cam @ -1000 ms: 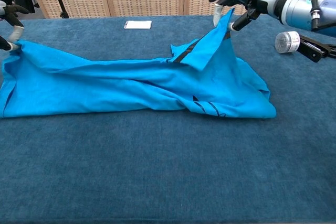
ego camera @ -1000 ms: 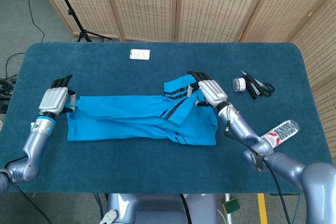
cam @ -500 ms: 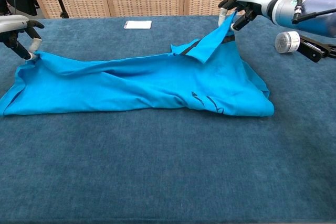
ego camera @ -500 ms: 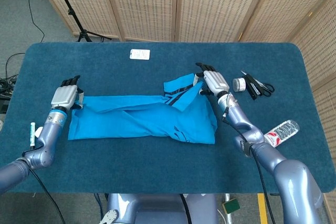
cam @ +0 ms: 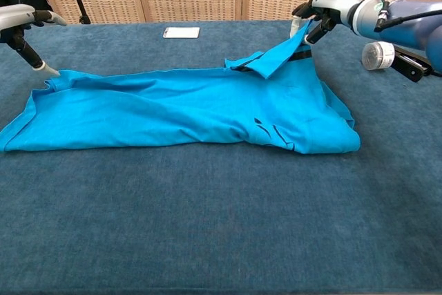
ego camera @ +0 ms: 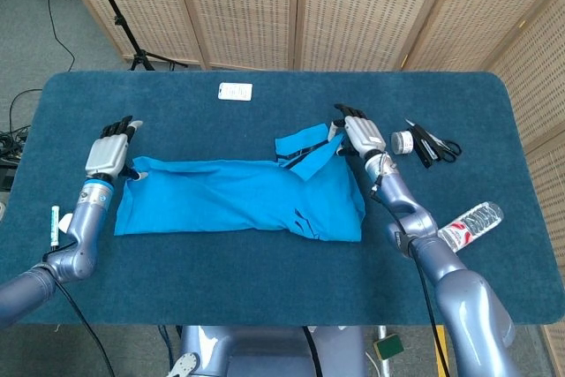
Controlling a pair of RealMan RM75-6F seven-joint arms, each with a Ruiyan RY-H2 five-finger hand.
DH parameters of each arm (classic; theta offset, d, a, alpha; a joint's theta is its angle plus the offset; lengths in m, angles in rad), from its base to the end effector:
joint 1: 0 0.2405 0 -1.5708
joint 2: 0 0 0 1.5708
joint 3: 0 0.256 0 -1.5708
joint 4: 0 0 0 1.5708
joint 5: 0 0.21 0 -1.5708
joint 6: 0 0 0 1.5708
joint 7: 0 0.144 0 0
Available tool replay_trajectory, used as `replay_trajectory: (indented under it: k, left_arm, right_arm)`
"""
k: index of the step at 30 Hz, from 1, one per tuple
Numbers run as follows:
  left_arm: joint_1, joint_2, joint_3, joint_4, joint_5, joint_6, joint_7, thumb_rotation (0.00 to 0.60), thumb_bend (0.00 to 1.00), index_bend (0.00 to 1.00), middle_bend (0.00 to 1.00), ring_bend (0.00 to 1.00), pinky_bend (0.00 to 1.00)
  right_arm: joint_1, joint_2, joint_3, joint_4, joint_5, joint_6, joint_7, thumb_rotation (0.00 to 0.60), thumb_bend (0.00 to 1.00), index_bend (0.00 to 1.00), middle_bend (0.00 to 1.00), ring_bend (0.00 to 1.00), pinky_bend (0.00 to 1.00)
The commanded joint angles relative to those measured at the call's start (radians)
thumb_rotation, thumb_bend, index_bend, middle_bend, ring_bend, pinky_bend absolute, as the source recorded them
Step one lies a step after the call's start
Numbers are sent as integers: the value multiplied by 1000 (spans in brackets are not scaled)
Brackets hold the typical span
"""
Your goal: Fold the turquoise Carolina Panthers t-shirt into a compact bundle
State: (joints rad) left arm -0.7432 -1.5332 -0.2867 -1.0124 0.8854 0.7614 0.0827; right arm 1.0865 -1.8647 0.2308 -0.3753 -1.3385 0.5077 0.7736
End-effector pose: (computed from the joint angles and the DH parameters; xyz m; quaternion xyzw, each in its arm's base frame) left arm -0.2612 0.4297 0.0566 -0.5927 -0.4923 -0.3328 0.5437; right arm -0.1633 -0.5059 -0.0117 0.6197 -0.5372 0.4122 0.3968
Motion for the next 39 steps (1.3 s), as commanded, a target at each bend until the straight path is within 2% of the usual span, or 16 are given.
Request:
replay_trajectory:
  k: [1,10,12,14,16,21,29,34,39]
  left_arm:
    - [16,27,-8,-42,16,27,-17,600,31,0,0,0,0]
    - [53,90,-15,-142,19,81,-23,600,39,0,0,0,0]
    - [56,99,-15,-152,10,80,-19,600,40,0,0,0,0]
    - [57,105,-16,-158,5,78,-16,600,41,0,0,0,0]
    - [58,110,-16,-162,2,79,-14,600,42,0,0,0,0]
    - [63,124,-14,-184,-1,84,-10,600,43,0,0,0,0]
    - [75,135,-8,-209,19,105,-21,600,47,0,0,0,0]
    - [84,146,0,-218,33,104,-34,600,47,0,0,0,0]
    - [114,172,13,-263,52,134,-47,600,49,0,0,0,0]
  right_arm:
    - [14,-20,6,33,5,-21,8,600,466,633,69,0,11]
    - [87,-94,43,179,44,-116,-45,600,463,628,67,0,11]
    - [101,-108,55,210,60,-149,-70,600,369,485,37,0,11]
    - [112,-112,65,227,73,-181,-89,600,107,129,1,0,11]
    - [123,-118,82,252,92,-200,-112,600,0,0,0,0,11]
    - [148,-128,157,316,175,-221,-224,600,0,0,0,0,11]
    - [138,-110,226,285,251,-175,-345,600,0,0,0,0,11]
    - [108,-84,226,206,249,-120,-356,600,0,0,0,0,11]
    - [48,-51,168,88,186,-55,-348,600,0,0,0,0,11]
